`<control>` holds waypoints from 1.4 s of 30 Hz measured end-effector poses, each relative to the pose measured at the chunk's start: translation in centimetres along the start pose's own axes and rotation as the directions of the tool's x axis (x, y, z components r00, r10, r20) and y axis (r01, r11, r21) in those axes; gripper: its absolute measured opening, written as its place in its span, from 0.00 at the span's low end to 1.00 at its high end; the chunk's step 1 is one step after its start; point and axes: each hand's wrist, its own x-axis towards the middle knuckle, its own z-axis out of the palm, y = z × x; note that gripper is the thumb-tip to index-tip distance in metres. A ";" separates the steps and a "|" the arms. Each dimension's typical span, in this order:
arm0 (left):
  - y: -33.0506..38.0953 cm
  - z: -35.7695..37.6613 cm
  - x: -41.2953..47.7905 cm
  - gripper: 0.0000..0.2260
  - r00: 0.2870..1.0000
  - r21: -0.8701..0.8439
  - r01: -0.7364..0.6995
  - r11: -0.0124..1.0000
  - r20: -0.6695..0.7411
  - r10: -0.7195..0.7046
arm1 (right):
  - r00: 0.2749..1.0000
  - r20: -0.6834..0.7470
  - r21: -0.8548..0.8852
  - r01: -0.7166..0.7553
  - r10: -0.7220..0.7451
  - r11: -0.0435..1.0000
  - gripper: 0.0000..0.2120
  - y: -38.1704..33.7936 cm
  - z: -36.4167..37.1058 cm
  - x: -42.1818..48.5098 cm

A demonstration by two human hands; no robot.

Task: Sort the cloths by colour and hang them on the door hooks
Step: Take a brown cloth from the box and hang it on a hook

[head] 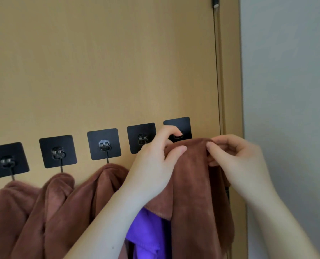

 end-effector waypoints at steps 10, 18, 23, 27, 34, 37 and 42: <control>-2.2 1.2 1.9 0.08 0.951 0.592 -0.242 0.769 -0.011 0.308 | 0.985 -0.072 -0.256 0.137 -0.160 0.957 0.10 2.5 2.8 1.9; -3.1 2.1 2.2 0.04 0.902 0.766 -0.277 0.580 0.000 0.432 | 0.965 -0.084 -0.334 0.208 -0.249 0.919 0.06 5.0 3.5 2.0; -2.4 2.5 1.6 0.05 0.906 0.823 -0.315 0.473 0.111 0.409 | 0.950 -0.064 -0.361 0.265 -0.307 0.894 0.07 6.1 3.4 1.2; -2.2 2.5 1.2 0.09 0.932 0.752 -0.347 0.561 0.208 0.298 | 0.954 -0.024 -0.365 0.271 -0.300 0.891 0.06 6.7 3.3 0.5; 0.9 2.1 1.4 0.12 0.970 0.552 -0.050 0.832 0.225 -0.091 | 0.983 0.138 -0.249 0.150 -0.118 0.957 0.08 6.9 3.2 -1.0; 0.9 1.0 2.0 0.15 0.948 0.489 0.053 0.871 0.250 -0.198 | 0.984 0.177 -0.255 0.081 -0.035 0.963 0.07 6.4 3.0 -1.2; 0.6 0.4 3.1 0.10 0.936 0.493 -0.010 0.870 0.310 -0.165 | 0.967 0.243 -0.320 0.010 0.072 0.948 0.10 5.1 2.7 -1.0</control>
